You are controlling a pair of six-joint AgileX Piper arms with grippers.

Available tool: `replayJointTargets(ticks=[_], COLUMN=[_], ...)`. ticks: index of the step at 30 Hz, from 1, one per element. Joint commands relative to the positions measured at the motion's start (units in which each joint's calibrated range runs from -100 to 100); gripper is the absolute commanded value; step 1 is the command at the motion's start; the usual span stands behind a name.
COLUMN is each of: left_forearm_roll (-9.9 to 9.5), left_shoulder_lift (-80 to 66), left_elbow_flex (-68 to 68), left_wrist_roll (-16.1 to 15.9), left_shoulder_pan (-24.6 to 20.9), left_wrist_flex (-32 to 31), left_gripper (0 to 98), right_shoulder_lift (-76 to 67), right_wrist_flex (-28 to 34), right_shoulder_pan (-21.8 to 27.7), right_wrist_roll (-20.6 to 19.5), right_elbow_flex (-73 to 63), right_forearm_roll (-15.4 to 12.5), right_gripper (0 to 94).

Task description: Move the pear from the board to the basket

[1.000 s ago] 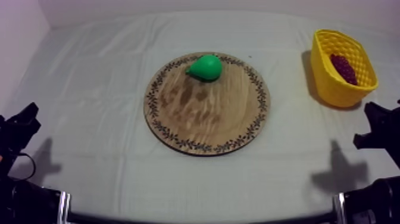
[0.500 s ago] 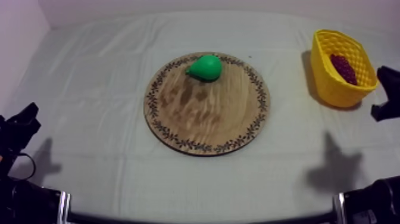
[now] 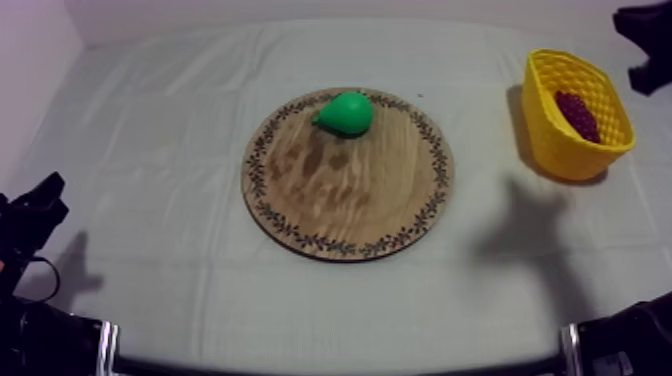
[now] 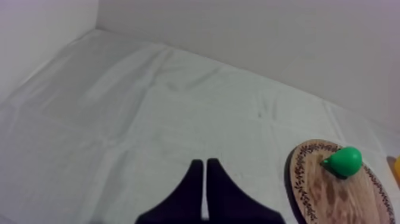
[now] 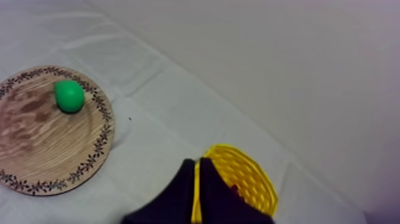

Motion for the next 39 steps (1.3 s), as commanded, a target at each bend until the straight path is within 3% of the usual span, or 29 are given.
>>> replayJointTargets(ticks=[1, 8, 23, 39], left_forearm_roll=[-0.02, -0.02, -0.02, -0.02], left_shoulder_lift=[0.0, 0.0, 0.0, 0.0], left_elbow_flex=[0.0, 0.0, 0.0, 0.0], left_wrist_roll=[0.0, 0.0, 0.0, 0.0], left_shoulder_pan=[0.0, 0.0, 0.0, 0.0], left_wrist_flex=[0.0, 0.0, 0.0, 0.0], left_gripper=[0.1, 0.1, 0.1, 0.1], right_shoulder_lift=[10.3, 28.0, 54.8, 73.6], right_wrist_flex=[2.4, 10.1, 29.4, 45.7], right_shoulder_pan=[-0.8, -3.6, -12.3, -18.6], right_wrist_roll=[0.7, 3.9, 4.5, 5.4], right_elbow_flex=[-9.4, -27.5, -58.8, -73.3], right_forearm_roll=[0.0, -0.5, 5.3, 10.5], right_gripper=[0.7, 0.7, 0.7, 0.7])
